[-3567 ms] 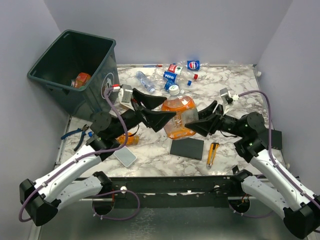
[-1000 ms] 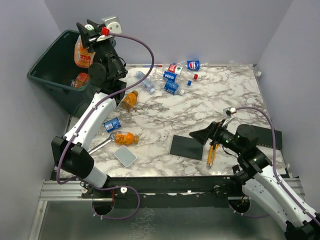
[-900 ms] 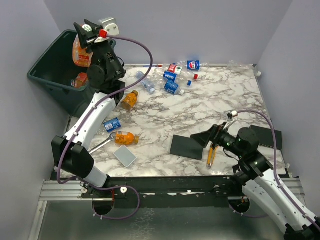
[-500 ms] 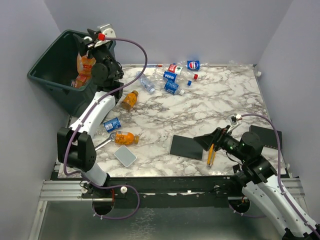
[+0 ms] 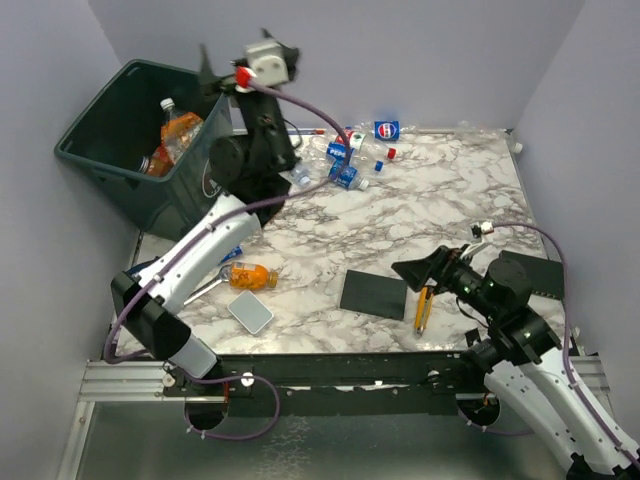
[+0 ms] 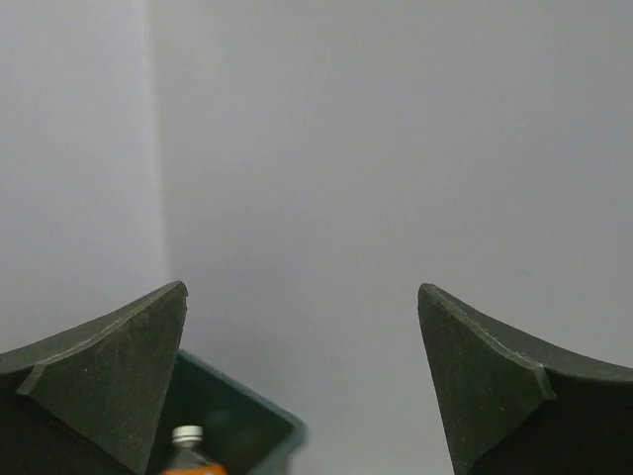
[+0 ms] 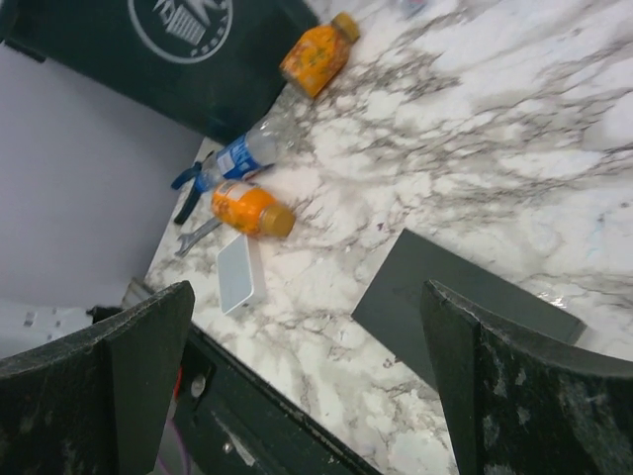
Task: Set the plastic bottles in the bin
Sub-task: Place the plastic bottle in the trash bin, then pick up the plastic bottle at the center of the board.
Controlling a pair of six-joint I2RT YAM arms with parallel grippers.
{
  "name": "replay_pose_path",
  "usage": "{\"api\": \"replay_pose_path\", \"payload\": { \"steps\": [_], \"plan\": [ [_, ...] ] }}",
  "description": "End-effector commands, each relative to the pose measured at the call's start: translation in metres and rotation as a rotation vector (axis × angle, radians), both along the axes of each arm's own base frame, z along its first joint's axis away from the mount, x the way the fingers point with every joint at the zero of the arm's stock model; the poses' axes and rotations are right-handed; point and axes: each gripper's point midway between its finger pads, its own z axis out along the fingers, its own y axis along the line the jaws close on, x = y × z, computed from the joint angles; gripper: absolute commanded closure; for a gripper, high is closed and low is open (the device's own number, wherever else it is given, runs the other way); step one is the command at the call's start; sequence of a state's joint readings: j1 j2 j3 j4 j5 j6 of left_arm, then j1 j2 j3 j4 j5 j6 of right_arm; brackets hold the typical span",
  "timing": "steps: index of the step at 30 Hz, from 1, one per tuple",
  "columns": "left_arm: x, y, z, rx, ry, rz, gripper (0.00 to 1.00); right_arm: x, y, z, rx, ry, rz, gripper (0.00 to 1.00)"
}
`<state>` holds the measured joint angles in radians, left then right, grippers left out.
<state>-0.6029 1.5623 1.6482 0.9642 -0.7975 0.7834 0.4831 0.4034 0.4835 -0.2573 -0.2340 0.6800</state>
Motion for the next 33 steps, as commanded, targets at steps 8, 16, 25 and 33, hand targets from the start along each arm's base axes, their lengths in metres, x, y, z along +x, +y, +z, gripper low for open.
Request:
{"api": "replay_pose_path", "payload": {
  "steps": [8, 16, 25, 33],
  "plan": [
    [-0.071, -0.201, -0.167, 0.14, 0.526, -0.82, 0.01, 0.077, -0.089, 0.031, -0.323, 0.035, -0.59, 0.0],
    [-0.115, -0.166, -0.285, 0.091, 0.77, -0.9, 0.01, 0.141, -0.063, 0.039, -0.243, 0.048, -0.653, 0.0],
    [-0.134, -0.121, -0.344, 0.047, 0.828, -0.834, 0.01, 0.233, -0.116, -0.009, 0.025, 0.236, -0.872, 0.03],
    [-0.135, -0.115, -0.381, 0.036, 0.897, -0.796, 0.01, 0.301, -0.185, -0.045, 0.079, 0.267, -1.135, 0.04]
  ]
}}
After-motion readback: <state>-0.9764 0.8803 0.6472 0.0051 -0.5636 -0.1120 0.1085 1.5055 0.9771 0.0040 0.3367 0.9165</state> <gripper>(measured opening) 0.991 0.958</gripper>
